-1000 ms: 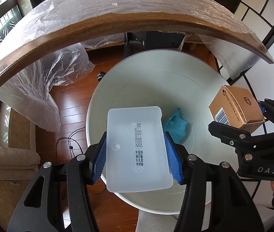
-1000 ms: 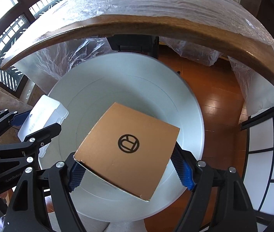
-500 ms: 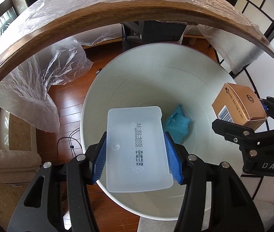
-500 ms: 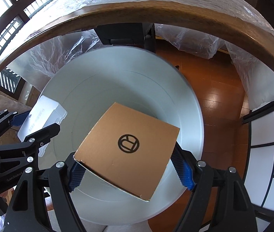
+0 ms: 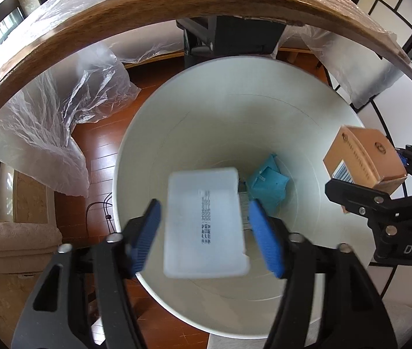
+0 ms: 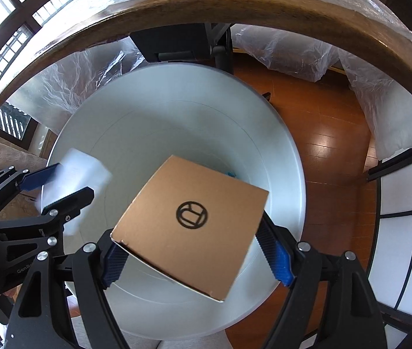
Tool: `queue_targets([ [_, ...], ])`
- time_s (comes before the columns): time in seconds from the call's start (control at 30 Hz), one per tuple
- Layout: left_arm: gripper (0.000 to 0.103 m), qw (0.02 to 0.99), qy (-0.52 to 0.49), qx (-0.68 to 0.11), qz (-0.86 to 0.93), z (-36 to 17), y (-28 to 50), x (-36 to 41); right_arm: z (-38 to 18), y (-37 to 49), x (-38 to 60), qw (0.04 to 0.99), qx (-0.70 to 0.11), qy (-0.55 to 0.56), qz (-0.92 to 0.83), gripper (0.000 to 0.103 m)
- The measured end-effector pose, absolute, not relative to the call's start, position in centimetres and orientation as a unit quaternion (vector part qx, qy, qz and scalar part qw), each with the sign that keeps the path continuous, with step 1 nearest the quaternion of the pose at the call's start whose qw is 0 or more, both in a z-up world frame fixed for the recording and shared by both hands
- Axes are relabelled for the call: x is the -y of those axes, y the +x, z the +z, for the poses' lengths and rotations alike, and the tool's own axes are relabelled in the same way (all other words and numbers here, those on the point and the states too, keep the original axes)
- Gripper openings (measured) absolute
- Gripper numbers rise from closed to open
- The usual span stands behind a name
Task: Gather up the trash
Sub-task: 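Open both tools to drop the plastic box and cardboard box into the bin, then grasp the purple hair roller with the left tool while the right tool grasps the yellow cup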
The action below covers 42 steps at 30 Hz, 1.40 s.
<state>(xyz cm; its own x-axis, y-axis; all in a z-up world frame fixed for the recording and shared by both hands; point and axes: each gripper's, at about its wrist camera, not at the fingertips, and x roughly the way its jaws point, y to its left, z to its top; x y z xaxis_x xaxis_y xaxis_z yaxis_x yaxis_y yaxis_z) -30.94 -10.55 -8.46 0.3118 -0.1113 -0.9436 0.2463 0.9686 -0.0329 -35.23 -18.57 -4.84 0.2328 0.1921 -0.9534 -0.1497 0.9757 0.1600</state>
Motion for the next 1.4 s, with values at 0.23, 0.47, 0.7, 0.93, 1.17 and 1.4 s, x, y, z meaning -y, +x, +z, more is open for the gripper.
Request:
queue_targets([
  [0.23, 0.080, 0.814, 0.071, -0.566, -0.110, -7.8, -30.9, 10.6, -3.9, -35.2, 19.1, 0.796, -0.595, 0.017, 0.109, 0.088],
  [0.47, 0.080, 0.827, 0.075, -0.545, -0.118, -5.2, -31.7, 10.1, -0.1, -35.4, 20.2, 0.826, -0.553, 0.016, 0.104, 0.088],
  [0.7, 0.099, 0.880, 0.053, -0.449, -0.148, 2.6, -32.7, 9.7, 7.3, -34.6, 21.6, 0.880, -0.465, 0.030, 0.088, 0.090],
  [0.93, 0.099, 0.911, 0.058, -0.382, -0.146, 7.1, -30.1, 9.6, 12.3, -31.9, 22.1, 0.911, -0.404, 0.048, 0.068, 0.090],
  [1.17, 0.099, 0.914, 0.061, -0.372, -0.146, 7.8, -26.2, 10.3, 13.3, -29.1, 22.5, 0.914, -0.392, 0.075, 0.070, 0.090],
  [1.4, 0.099, 0.911, 0.062, -0.384, -0.136, 7.1, -21.9, 12.5, 12.1, -24.5, 24.0, 0.914, -0.398, 0.055, 0.053, 0.090],
])
